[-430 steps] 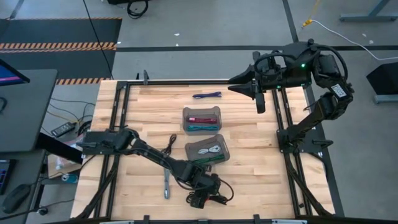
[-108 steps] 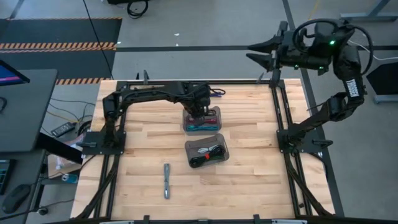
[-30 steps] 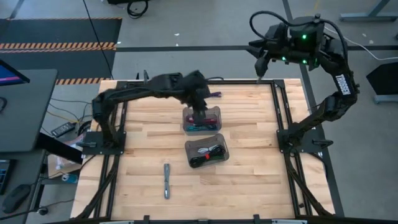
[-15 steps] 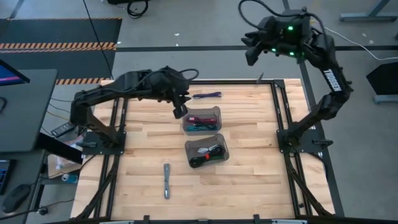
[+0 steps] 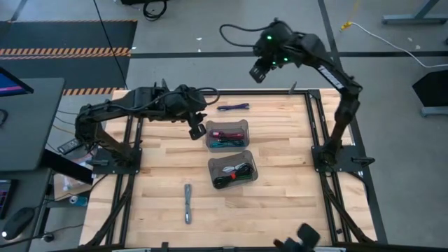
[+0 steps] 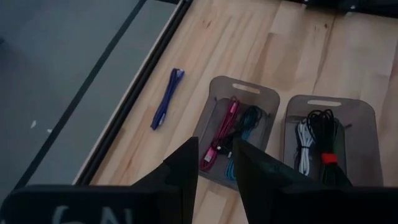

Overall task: Pick and place USB-C Cables
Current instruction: Put the violet charger cable into the bottom black transparent bin

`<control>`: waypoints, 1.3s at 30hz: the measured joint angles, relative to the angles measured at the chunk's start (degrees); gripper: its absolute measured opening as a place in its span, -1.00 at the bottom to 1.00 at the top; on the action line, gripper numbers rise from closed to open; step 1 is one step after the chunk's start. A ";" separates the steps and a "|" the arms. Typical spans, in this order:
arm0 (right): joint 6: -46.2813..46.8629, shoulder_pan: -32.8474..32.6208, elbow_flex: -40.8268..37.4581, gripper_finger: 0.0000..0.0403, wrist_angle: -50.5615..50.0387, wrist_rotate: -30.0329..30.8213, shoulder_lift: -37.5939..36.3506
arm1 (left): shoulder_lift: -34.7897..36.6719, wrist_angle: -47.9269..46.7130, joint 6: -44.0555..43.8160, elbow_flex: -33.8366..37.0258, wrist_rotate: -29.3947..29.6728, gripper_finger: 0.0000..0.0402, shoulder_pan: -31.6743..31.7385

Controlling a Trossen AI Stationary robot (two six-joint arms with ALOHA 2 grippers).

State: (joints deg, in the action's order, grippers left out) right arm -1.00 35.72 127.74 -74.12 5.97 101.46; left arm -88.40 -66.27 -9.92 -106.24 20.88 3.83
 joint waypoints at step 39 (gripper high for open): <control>-2.89 6.43 -1.25 -0.43 -8.77 -8.61 12.56 | 0.07 -2.05 -3.03 0.00 1.60 -0.47 -0.82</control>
State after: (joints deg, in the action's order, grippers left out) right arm -3.89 42.15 126.50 -82.89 -2.63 114.03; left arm -88.33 -68.31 -12.95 -106.24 22.48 3.01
